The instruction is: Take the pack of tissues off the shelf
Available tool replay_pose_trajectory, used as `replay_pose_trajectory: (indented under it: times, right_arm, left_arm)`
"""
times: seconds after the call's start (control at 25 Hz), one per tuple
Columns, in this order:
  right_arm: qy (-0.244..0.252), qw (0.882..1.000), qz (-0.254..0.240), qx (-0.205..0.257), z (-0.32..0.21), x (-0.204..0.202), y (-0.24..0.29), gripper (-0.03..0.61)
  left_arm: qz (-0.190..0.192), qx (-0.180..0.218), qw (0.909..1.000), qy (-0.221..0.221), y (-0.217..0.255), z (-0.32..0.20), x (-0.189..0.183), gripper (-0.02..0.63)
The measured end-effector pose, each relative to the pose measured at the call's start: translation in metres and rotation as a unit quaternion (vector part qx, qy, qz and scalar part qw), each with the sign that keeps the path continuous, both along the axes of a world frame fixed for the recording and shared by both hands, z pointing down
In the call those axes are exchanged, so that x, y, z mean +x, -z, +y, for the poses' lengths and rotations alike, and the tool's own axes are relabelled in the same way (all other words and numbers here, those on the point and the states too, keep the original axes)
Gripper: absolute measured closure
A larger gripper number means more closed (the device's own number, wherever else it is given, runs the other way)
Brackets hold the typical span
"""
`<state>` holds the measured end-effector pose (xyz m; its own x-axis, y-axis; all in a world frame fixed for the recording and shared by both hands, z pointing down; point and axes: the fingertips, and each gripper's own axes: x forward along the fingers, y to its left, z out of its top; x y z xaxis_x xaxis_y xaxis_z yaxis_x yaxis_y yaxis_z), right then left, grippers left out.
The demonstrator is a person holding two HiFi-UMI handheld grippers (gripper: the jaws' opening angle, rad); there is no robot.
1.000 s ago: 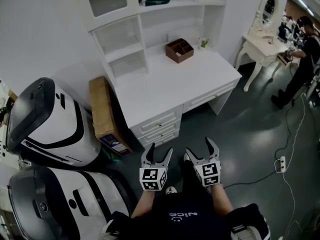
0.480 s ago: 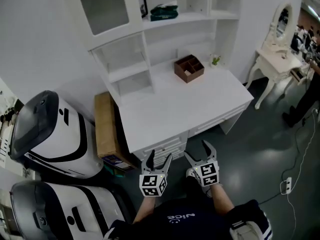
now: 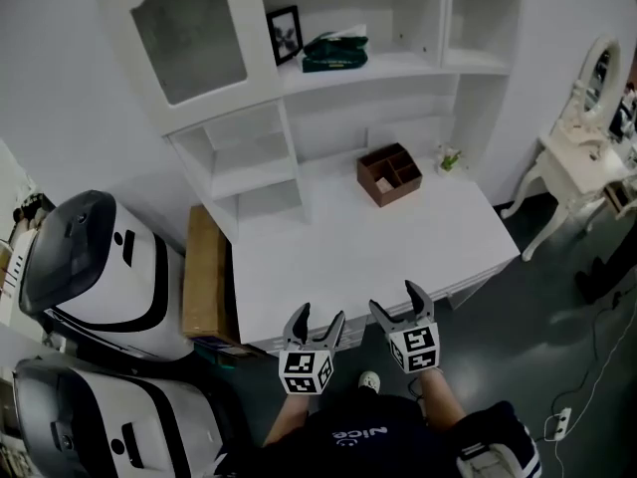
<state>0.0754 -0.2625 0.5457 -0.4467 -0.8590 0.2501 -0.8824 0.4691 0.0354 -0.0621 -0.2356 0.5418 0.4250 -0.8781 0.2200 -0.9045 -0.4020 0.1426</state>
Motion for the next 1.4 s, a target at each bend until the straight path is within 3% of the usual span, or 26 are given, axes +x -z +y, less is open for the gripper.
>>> replay_pose_trajectory:
  times: [0.36, 0.68, 1.0, 1.24, 1.4]
  right_arm:
    - [0.038, 0.999, 0.0, -0.013, -0.069, 0.027, -0.005, 0.219]
    - [0.026, 1.0, -0.012, -0.006, -0.1, 0.044, 0.007, 0.219]
    - [0.015, 0.998, -0.041, 0.04, -0.13, 0.05, 0.069, 0.219]
    - [0.019, 0.993, -0.052, 0.102, -0.16, 0.045, 0.144, 0.232]
    - [0.033, 0.987, -0.054, 0.148, -0.179, 0.038, 0.197, 0.238]
  left_arm:
    - [-0.004, 0.004, 0.9994, 0.033, 0.006, -0.07, 0.032, 0.293]
    - [-0.014, -0.01, 0.9992, 0.037, 0.009, -0.092, 0.032, 0.295]
    - [-0.028, -0.018, 0.9988, 0.034, 0.023, -0.113, 0.022, 0.295]
    - [-0.048, -0.007, 0.998, 0.04, 0.051, -0.141, 0.015, 0.308]
    - [-0.035, 0.01, 0.9989, 0.03, 0.071, -0.158, 0.018, 0.311]
